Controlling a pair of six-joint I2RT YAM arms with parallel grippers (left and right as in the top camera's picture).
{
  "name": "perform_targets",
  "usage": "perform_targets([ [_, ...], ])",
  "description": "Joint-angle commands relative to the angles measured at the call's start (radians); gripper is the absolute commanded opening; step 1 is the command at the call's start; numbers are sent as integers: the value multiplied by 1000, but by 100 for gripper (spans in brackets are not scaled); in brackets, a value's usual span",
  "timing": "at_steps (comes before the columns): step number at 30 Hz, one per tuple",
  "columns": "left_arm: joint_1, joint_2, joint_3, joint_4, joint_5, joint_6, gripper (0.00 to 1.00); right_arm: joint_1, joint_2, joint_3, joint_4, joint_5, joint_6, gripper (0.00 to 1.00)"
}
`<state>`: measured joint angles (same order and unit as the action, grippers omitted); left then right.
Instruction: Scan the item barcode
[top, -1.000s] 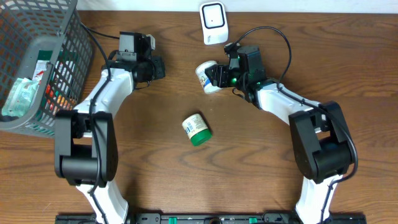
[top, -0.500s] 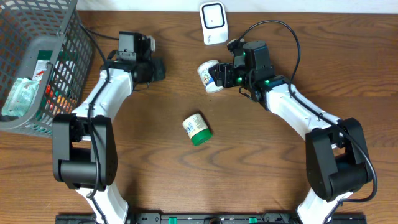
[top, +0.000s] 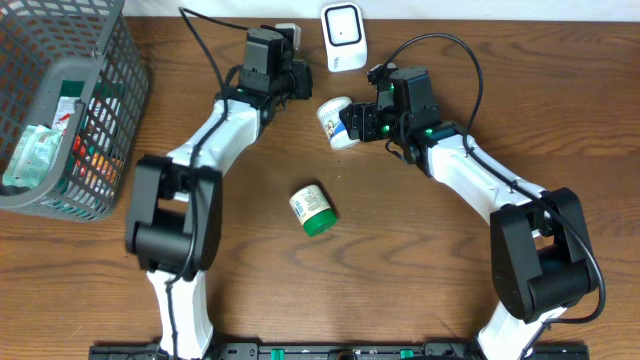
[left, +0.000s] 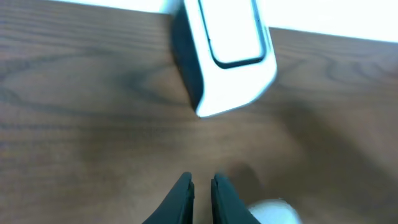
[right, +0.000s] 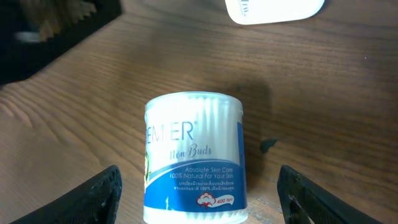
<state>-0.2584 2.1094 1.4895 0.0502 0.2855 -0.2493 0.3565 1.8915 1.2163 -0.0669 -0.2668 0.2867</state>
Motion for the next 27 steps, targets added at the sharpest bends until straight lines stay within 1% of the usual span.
perform_targets([
  [1,8,43,24,16,-14,-40,13,-8,13,-1,-3,12,-14,76],
  [5,-5,61,24,8,47,-39,13,-8,13,-1,-34,12,-14,76],
  [11,-31,56,27,3,48,-33,13,-9,14,-1,-48,5,-13,76],
  [14,-48,56,27,-24,93,-33,13,-9,14,-1,-87,3,-11,76],
  [18,-77,56,27,-90,104,-32,14,-9,14,-1,-146,3,-11,75],
  [24,-97,35,27,-160,269,-32,14,-14,12,-1,-217,-3,-16,74],
  [27,-97,5,27,-200,314,-33,14,-27,12,-1,-269,-4,-15,73],
])
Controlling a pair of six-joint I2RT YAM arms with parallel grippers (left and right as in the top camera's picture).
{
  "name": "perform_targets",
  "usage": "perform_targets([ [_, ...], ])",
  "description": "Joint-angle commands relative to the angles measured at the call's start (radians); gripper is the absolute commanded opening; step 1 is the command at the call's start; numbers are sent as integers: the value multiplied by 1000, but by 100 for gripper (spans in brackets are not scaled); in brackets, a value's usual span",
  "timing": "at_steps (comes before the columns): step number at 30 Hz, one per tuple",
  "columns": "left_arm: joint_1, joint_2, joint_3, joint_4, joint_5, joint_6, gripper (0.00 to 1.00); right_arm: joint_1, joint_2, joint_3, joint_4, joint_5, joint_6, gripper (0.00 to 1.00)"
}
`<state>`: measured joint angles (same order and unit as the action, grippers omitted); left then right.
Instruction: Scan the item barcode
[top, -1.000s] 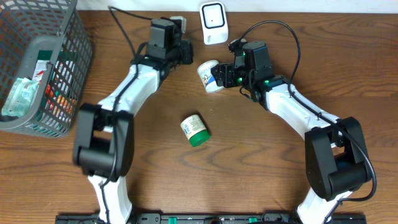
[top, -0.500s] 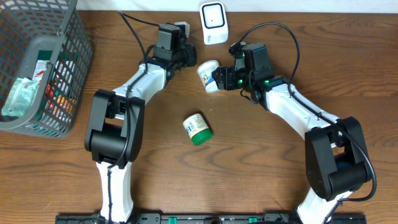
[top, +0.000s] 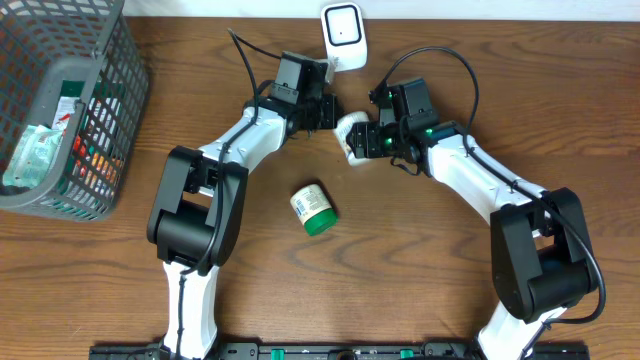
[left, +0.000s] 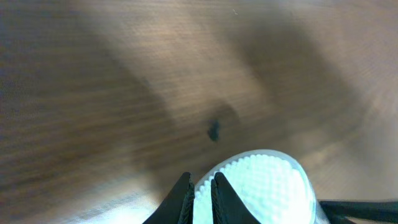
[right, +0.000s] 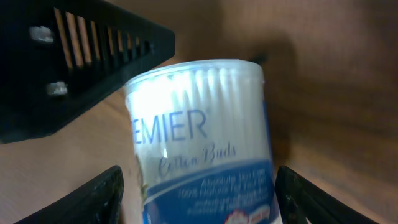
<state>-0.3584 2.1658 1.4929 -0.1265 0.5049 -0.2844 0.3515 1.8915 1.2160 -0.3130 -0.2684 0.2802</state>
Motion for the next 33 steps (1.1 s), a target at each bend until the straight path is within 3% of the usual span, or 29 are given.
perform_targets([
  [1,3,-64,23,-43,98,2,14,-27,12,0,-42,-5,-9,72],
  [7,2,-143,23,-175,98,3,14,-58,-3,0,-172,-42,-9,71],
  [11,2,-169,23,-233,97,3,14,-67,-45,0,-227,-60,-85,74],
  [21,2,-198,23,-309,93,3,17,-69,-140,0,-256,60,-114,83],
  [25,4,-264,23,-381,-18,2,17,-69,-147,0,-266,68,-114,84],
  [27,5,-308,23,-441,-116,-14,22,-65,-147,0,-285,69,-114,83],
  [30,24,-399,23,-584,-259,-92,22,-56,-164,9,-332,69,-135,82],
  [33,65,-478,23,-708,-282,-118,24,-45,-197,46,-406,69,-147,83],
])
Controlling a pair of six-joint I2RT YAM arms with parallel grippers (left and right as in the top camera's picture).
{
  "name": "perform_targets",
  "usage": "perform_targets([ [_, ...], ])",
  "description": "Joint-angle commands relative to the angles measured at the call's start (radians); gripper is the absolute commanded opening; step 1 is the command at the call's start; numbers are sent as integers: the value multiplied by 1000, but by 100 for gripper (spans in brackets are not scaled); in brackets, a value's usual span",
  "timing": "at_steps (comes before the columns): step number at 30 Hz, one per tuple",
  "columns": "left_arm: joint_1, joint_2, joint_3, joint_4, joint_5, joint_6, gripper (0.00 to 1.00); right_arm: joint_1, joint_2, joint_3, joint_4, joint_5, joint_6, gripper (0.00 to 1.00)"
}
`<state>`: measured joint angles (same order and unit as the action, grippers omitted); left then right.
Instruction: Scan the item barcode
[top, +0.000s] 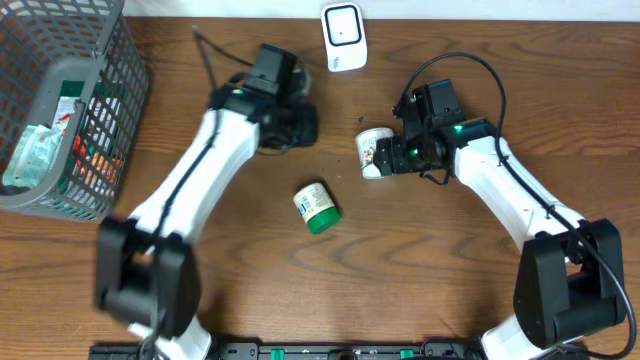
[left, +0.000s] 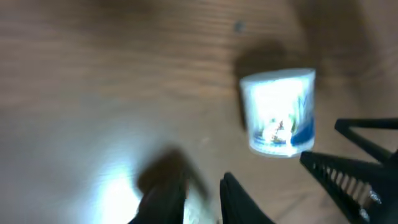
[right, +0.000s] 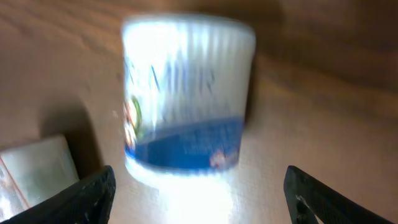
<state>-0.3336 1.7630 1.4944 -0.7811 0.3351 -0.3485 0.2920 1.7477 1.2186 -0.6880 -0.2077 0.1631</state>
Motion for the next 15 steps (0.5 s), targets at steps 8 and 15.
perform_targets([
  [8,202,-193,21,-284,-166,-53,43,156,-142,110,-144,-7,-30,83],
  [15,273,-192,-4,-322,-172,-46,57,362,-100,108,-135,41,-17,80],
])
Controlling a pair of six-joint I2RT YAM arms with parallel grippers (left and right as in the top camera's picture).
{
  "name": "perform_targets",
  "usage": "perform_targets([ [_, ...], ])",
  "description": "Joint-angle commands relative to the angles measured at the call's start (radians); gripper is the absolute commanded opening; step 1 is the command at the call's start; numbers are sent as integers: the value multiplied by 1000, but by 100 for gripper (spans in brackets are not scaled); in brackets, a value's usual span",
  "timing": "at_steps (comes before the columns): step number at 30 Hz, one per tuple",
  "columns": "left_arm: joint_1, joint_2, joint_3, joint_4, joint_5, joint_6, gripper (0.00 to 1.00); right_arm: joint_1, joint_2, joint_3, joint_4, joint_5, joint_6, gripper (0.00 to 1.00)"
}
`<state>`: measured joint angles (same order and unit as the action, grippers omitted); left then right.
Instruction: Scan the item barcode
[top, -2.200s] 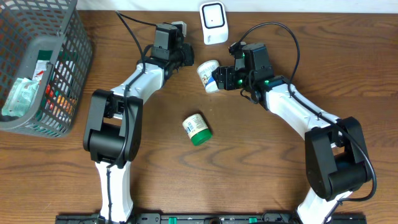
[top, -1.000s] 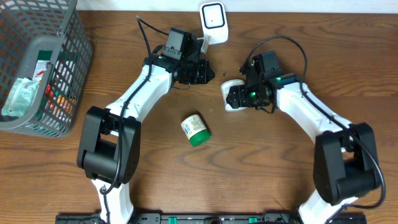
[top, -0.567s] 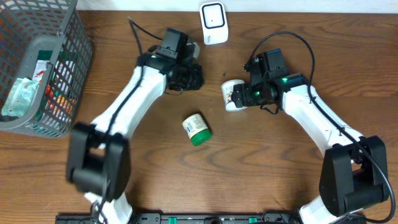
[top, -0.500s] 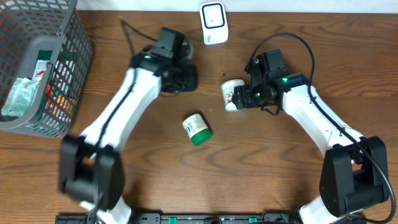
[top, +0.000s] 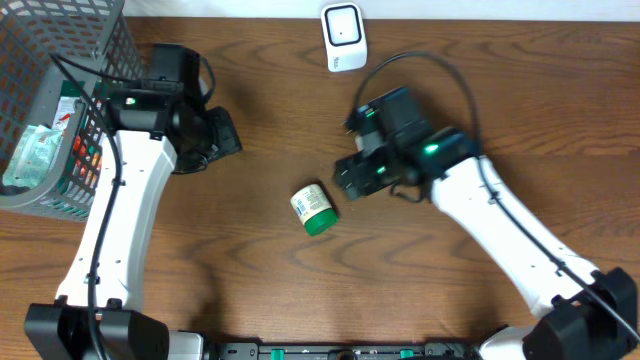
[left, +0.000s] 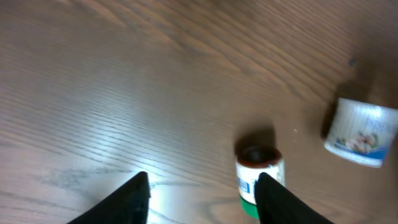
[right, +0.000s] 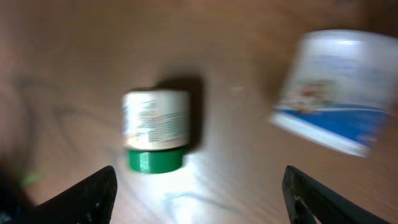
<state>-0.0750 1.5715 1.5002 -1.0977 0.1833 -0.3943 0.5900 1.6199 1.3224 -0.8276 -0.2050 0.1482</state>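
A white cotton-bud tub with a blue band (right: 336, 93) lies on the wooden table, also seen as the tub (left: 360, 134) in the left wrist view. The right arm hides it from overhead. A small bottle with a green cap (top: 314, 209) lies on its side mid-table. The white scanner (top: 343, 37) stands at the far edge. My right gripper (top: 346, 178) hovers open just right of the bottle (right: 155, 130), with nothing between its fingers. Over by the basket, my left gripper (top: 222, 135) is open and empty, facing the bottle (left: 258, 177).
A grey wire basket (top: 60, 110) holding several packets stands at the far left, close to the left arm. Black cables run from both arms along the far side of the table.
The left gripper has moved left from the table's middle to beside the basket and opened wide. The right gripper has shifted left toward the green-capped bottle; the tub no longer sits between its fingers.
At first the right gripper had the tub between its fingers below the scanner, with the shut left gripper beside the scanner. Then the left gripper touched the tub. Later the tub sat further right and nearer. Now both grippers are open and apart from it.
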Motion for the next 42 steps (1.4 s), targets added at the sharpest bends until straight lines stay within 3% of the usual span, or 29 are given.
perform_targets([
  [1,17,0,-11,-5,-20,0,57,92,43,5,13,71,8,80],
  [5,18,0,-11,-6,-20,0,58,175,119,5,49,190,53,80],
  [11,18,0,-11,-12,-20,0,58,203,160,6,96,194,64,79],
  [13,17,0,-11,-10,-19,-1,58,194,150,24,111,194,64,83],
  [23,17,0,-11,2,-13,-1,58,-27,145,270,-14,195,128,90],
  [27,17,0,-11,2,-13,-1,59,-108,154,275,-2,204,128,99],
  [37,17,0,-11,7,-13,-1,63,-188,298,272,-46,272,129,99],
  [42,17,0,-11,6,-13,0,63,-210,377,272,-40,180,188,99],
])
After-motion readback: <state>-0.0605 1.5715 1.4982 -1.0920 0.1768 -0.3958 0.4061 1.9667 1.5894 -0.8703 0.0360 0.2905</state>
